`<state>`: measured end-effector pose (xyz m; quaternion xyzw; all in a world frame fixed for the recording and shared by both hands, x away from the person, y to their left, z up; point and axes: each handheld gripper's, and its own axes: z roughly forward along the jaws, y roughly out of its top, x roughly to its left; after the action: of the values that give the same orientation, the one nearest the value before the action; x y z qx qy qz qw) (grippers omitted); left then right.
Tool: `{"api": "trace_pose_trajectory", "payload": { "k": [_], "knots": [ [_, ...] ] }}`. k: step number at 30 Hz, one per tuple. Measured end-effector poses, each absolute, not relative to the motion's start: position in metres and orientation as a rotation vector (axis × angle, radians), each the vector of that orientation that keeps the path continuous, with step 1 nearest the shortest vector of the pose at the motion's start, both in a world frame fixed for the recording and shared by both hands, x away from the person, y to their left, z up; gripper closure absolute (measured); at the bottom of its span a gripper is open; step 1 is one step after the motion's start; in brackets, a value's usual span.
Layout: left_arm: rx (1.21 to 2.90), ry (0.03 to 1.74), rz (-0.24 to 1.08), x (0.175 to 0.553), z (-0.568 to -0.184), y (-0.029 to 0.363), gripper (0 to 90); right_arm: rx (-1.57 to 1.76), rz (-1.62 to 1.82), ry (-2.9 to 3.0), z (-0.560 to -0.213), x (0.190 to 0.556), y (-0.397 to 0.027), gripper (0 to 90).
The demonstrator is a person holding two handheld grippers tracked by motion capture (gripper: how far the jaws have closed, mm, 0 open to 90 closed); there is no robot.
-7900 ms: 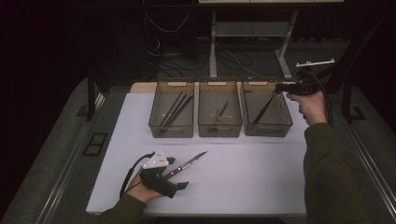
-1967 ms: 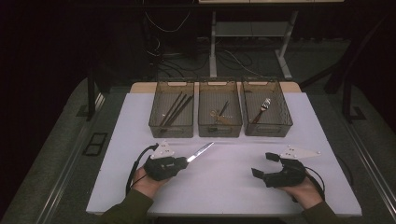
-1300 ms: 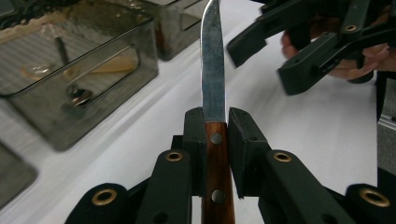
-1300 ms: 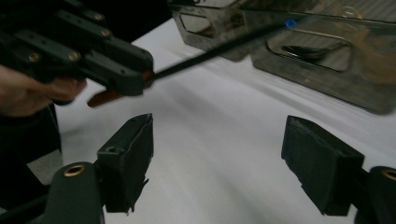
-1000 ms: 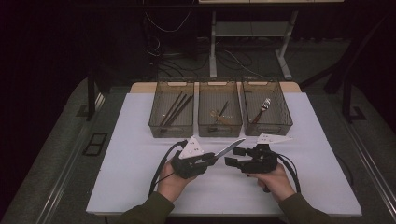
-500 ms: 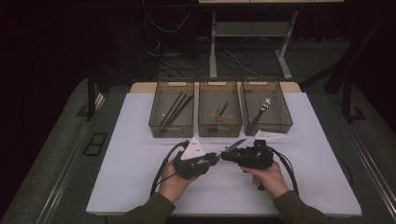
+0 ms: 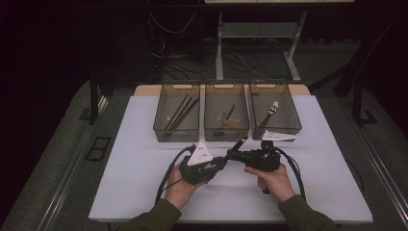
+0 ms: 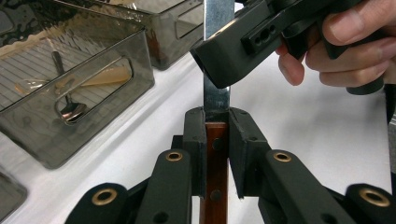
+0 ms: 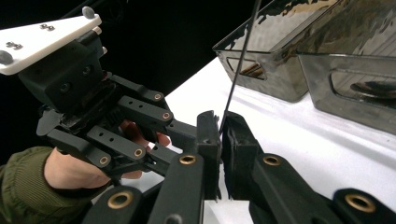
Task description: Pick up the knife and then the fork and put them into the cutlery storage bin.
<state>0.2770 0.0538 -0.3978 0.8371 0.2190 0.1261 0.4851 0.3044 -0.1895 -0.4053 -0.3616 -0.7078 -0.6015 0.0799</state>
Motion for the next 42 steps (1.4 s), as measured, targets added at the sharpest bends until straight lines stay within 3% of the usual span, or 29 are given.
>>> {"api": "trace_pose_trajectory", "payload": {
  "k": [12,27,42],
  "knots": [
    [2.002,0.524,0.288,0.278,-0.401,0.056,74.9,-1.042,-1.796,-2.211,-0.398,0.303,-0.184,89.9],
    [2.017,0.504,0.2,0.281,-0.412,0.098,39.7,-1.084,-1.818,-2.335,-0.385,0.305,-0.213,89.9],
    [2.019,0.575,0.208,0.274,-0.424,0.143,14.5,-1.179,-1.807,-2.448,-0.373,0.311,-0.254,89.8]
  ]
}}
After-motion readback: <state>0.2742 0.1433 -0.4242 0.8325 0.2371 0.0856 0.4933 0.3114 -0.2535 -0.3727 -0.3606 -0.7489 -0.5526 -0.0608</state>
